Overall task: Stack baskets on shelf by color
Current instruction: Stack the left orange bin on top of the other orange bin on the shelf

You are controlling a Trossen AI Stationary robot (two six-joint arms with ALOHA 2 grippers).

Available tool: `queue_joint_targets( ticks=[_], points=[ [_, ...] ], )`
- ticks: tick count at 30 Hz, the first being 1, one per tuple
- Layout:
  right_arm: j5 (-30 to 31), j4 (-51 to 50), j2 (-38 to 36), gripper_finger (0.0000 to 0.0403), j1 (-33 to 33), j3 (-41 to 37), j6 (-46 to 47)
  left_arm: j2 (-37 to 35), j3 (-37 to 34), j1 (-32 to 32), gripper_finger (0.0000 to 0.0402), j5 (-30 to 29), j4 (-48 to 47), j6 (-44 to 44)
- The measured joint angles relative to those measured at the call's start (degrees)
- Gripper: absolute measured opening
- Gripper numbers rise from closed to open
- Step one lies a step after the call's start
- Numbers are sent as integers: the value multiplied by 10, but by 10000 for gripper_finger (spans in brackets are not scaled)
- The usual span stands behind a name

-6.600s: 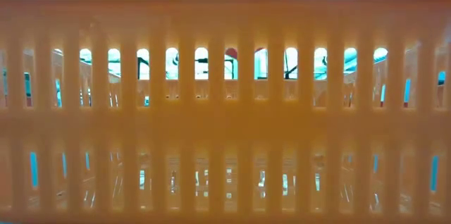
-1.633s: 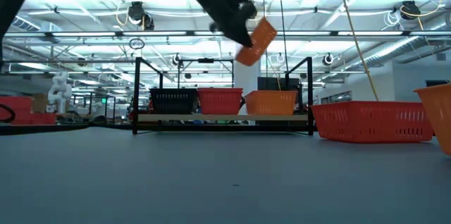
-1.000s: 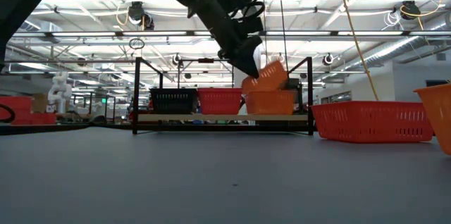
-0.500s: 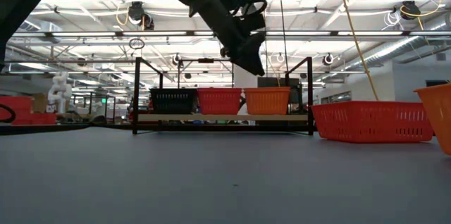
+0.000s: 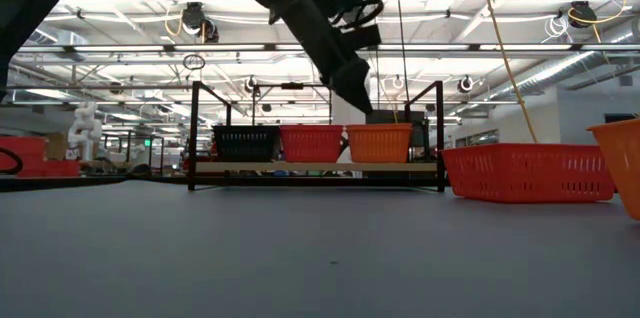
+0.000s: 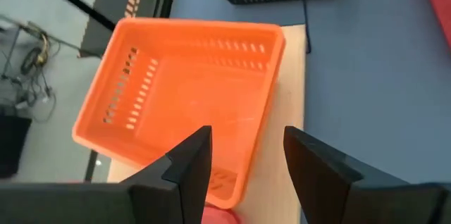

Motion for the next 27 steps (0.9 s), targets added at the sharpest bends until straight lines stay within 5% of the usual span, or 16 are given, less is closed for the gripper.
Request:
queue_joint_targets(
  ticks=[9,20,27],
  points=[
    [0,0,0,105,0,0,14,5,-1,2,179,0,-5,-32],
    [0,-1,0,105,2,0,16,5,-60,2,179,0,76,111],
    [0,-2,0,105,2,0,20,5,-88,5,179,1,110,112]
  ],
)
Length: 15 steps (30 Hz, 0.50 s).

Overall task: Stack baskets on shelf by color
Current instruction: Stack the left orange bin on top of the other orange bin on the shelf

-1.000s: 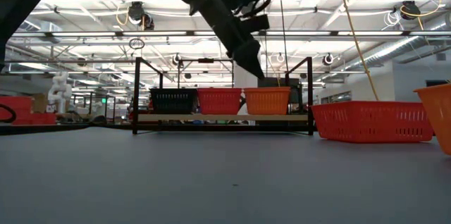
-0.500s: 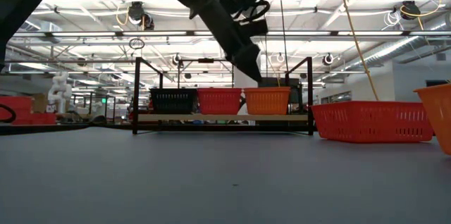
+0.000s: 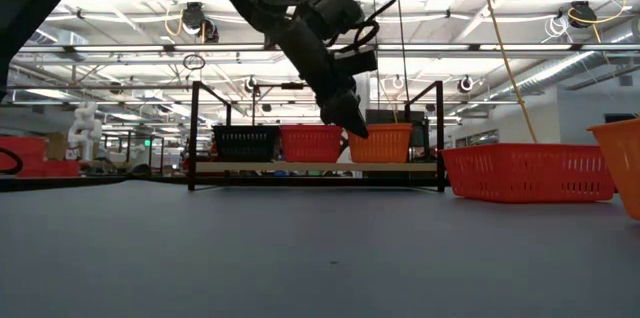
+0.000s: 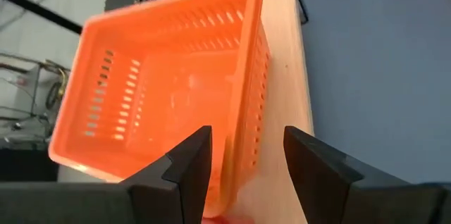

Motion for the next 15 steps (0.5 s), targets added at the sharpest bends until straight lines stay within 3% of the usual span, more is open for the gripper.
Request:
queue_joint_targets(
  ticks=[7,15],
  points=[
    [0,0,0,105,0,0,0,0,0,-3,179,7,52,-71],
    [0,0,0,105,0,0,0,0,0,-13,179,38,106,-89]
  ],
)
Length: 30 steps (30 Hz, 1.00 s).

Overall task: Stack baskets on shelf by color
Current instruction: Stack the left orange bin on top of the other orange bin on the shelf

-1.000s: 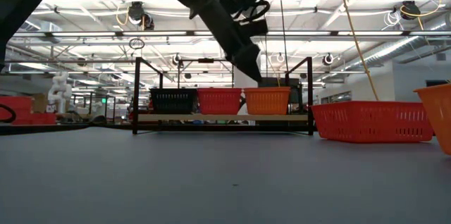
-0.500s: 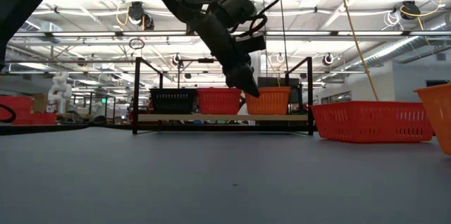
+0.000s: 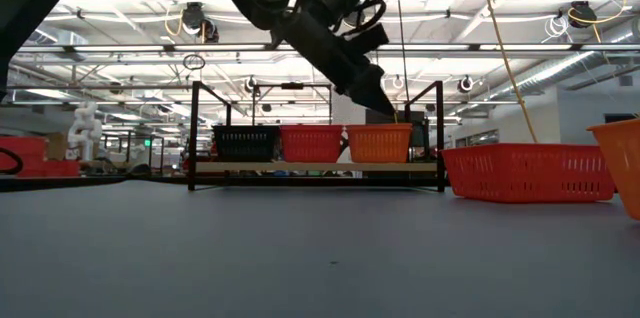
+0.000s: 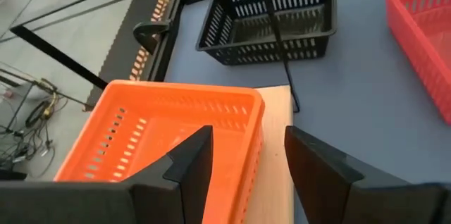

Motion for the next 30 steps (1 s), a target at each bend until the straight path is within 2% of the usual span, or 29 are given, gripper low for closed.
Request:
queue_joint_targets(
  ticks=[8,14,20,30],
  points=[
    [0,0,0,105,0,0,0,0,0,-1,179,-25,-4,-2],
    [0,0,0,105,0,0,0,-5,0,0,179,-96,-85,59],
    [0,1,0,105,0,0,-5,-9,0,0,179,-80,-112,74],
    [0,2,0,105,0,0,23,0,0,4,177,-84,-47,42]
  ],
)
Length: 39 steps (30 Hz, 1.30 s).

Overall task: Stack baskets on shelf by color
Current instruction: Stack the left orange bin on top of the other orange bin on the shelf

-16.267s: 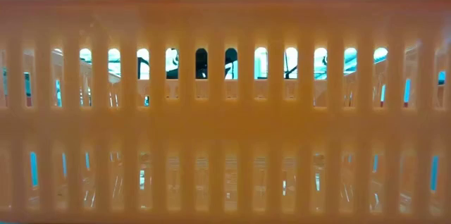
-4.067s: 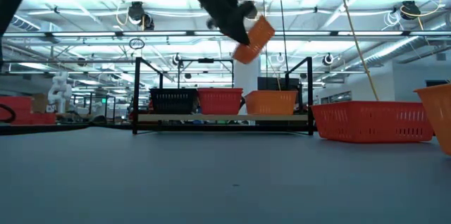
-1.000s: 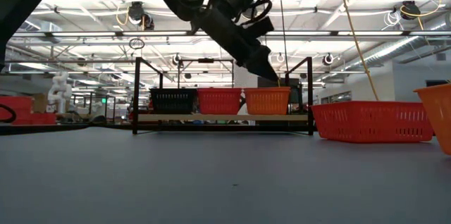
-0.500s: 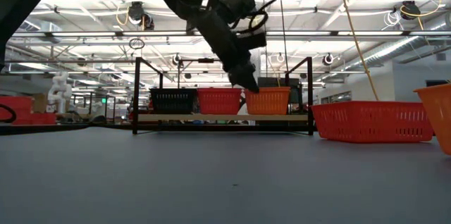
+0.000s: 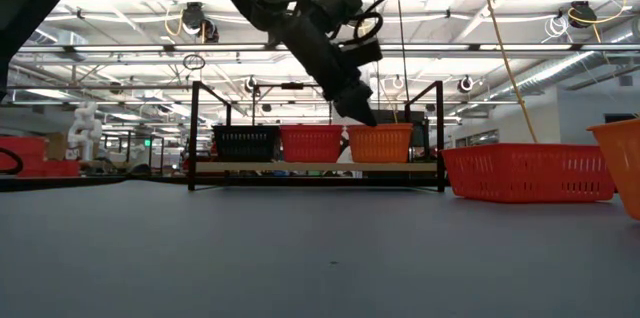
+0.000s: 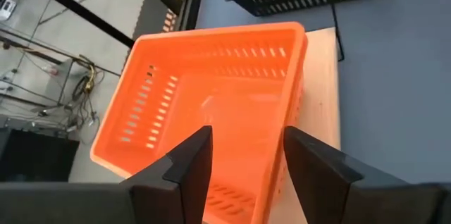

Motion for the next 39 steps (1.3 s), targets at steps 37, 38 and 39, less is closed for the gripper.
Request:
queue_joint_targets(
  ticks=[37,38,39],
  points=[
    [0,2,0,105,0,0,-3,37,0,3,61,28,75,-87],
    [0,2,0,105,0,0,-3,37,0,3,61,28,77,-88],
    [0,2,0,105,0,0,-3,37,0,2,62,28,78,-88]
  ],
)
